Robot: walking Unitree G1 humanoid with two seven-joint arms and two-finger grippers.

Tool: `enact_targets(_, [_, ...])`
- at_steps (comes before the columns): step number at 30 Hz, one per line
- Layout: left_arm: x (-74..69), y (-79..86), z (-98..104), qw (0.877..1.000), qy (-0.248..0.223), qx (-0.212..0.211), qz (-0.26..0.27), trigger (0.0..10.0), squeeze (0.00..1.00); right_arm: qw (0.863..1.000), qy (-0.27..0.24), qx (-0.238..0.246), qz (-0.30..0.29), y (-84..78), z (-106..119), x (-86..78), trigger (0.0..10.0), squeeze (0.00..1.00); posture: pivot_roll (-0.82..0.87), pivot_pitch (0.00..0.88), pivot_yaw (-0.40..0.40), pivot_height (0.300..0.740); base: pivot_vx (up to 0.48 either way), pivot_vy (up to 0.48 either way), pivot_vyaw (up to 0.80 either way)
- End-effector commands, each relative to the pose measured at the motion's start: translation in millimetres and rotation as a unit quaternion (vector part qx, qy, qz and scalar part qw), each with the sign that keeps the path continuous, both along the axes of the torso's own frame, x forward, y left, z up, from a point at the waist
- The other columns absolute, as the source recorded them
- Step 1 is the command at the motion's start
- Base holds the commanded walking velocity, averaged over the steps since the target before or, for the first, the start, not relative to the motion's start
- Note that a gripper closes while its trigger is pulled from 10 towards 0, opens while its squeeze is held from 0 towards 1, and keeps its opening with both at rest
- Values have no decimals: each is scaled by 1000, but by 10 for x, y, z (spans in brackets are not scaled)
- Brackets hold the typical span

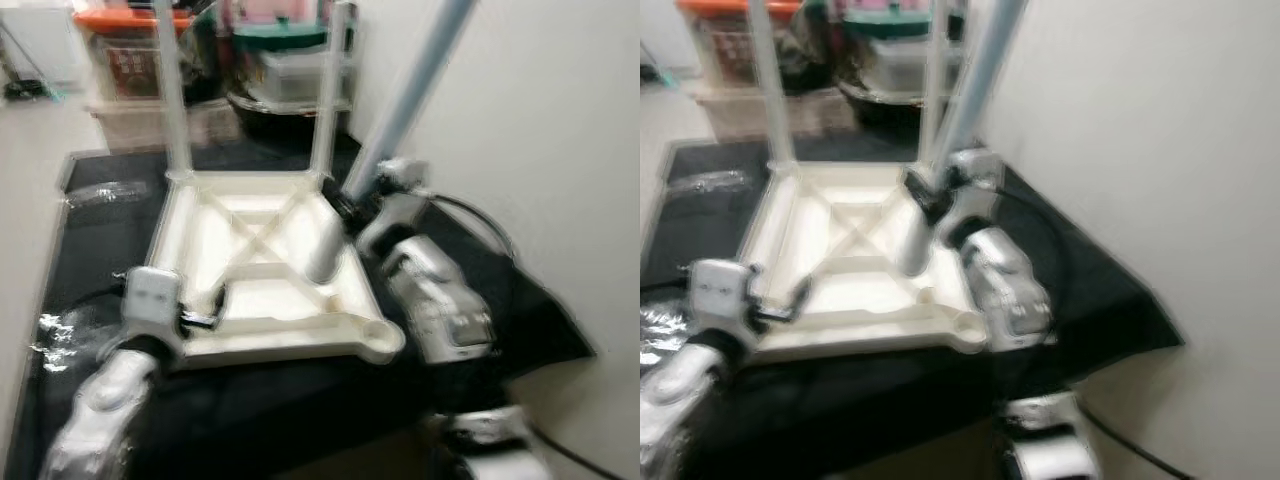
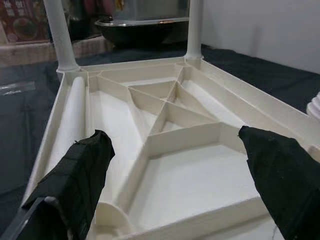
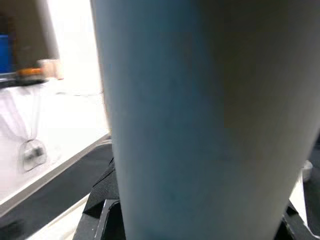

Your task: Building children table

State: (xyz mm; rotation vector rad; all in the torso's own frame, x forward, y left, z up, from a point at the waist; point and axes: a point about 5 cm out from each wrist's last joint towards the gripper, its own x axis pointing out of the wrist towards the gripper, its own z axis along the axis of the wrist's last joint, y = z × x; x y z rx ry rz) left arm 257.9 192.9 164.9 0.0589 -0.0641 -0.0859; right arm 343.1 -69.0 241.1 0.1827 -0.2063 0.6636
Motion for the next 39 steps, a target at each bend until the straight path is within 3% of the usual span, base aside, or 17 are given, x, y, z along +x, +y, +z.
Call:
enact_targets(1, [0, -42, -41, 1000, 7, -9, -7, 10000, 0, 1000, -9, -20, 19, -68, 10, -11, 10000, 0, 58, 0, -73, 740, 0, 0, 0])
enact_targets(4, [-2, -45, -51, 1000, 8, -9, -8, 10000, 0, 998, -16, -36, 53, -70, 14, -33, 10000, 0, 56, 0, -75, 740, 0, 0, 0])
enact_targets(5, [-10, -47, -66, 1000, 11, -9, -12, 10000, 0, 990, -38, -82, 111, -127, 50, -54, 10000, 0, 56, 0, -76, 740, 0, 0, 0])
enact_targets(11, [-20, -50, -73, 1000, 10, -10, -13, 10000, 0, 984, -47, -118, 128, -251, 76, 6, 10000, 0, 58, 0, -83, 740, 0, 0, 0])
enact_targets(12, [-39, -63, -85, 1000, 11, -11, -15, 10000, 0, 981, -44, -138, 128, -345, 68, 75, 10000, 0, 62, 0, -87, 740, 0, 0, 0])
enact_targets(16, [-53, -70, -95, 1000, 12, -11, -17, 10000, 0, 978, -37, -149, 140, -387, 54, 100, 10000, 0, 66, 0, -88, 740, 0, 0, 0])
enact_targets(21, [-61, -54, -97, 1000, 13, -11, -17, 10000, 0, 965, -25, -193, 175, -371, -103, 118, 10000, 0, 71, 0, -87, 740, 0, 0, 0])
enact_targets(31, [-81, -41, -85, 1000, 13, -9, -19, 10000, 0, 963, -20, -216, 156, -363, -254, 220, 10000, 0, 87, 0, -87, 740, 0, 0, 0])
enact_targets(39, [-96, -6, -85, 1000, 14, -9, -16, 10000, 0, 949, -12, -225, 222, -310, -385, 85, 10000, 0, 90, 0, -87, 740, 0, 0, 0])
